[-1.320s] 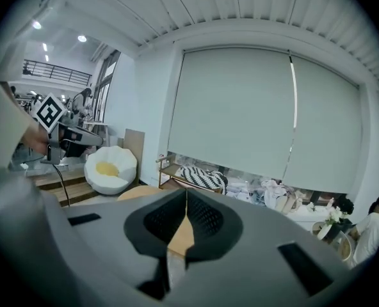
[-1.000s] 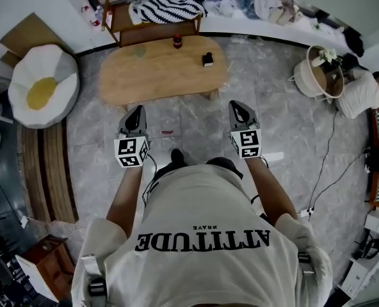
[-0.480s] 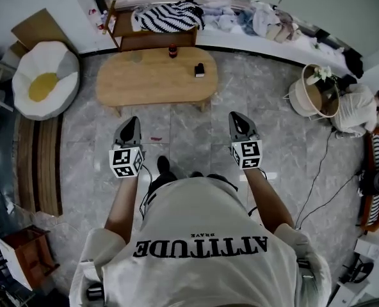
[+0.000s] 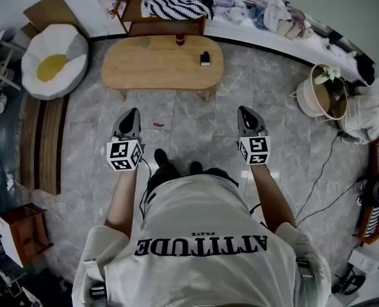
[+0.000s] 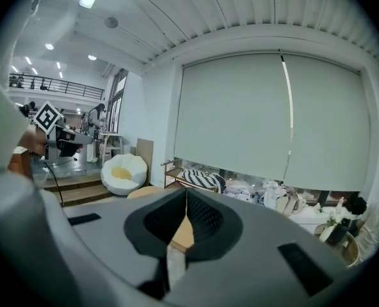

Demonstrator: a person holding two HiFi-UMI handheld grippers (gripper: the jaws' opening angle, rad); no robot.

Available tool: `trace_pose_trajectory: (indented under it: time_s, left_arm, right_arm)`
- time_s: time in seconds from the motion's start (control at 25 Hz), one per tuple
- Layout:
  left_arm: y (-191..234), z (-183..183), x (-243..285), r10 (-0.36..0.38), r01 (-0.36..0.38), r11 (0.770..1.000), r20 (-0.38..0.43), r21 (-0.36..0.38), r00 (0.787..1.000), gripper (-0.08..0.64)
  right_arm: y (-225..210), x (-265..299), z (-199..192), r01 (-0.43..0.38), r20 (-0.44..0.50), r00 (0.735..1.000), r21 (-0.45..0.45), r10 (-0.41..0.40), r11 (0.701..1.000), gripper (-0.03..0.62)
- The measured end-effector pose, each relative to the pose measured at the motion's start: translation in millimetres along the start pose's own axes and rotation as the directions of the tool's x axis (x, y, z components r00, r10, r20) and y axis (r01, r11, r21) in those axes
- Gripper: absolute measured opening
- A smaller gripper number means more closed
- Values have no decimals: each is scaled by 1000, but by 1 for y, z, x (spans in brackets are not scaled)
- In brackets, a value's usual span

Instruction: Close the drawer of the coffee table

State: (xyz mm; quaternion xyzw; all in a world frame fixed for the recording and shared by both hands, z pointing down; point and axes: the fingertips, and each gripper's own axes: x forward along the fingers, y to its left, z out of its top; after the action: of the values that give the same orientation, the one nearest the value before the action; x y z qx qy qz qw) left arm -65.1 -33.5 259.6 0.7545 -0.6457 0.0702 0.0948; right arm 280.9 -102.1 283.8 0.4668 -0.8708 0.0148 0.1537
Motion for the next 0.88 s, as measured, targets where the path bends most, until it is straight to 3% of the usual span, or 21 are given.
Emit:
trace_pose_trajectory:
  time_s: [0.36,0.88]
  left_arm:
    - [16,-11,-14,-10,11,999,-33,34,999,21]
    - [43,-11,-15,-49,52,996,-41,72,998,21]
  right_arm:
    - [-8,0,0,66,-12,998,-6,-66,998,20]
    - [30,7,9,23,-26,999,15,-22,1000,18]
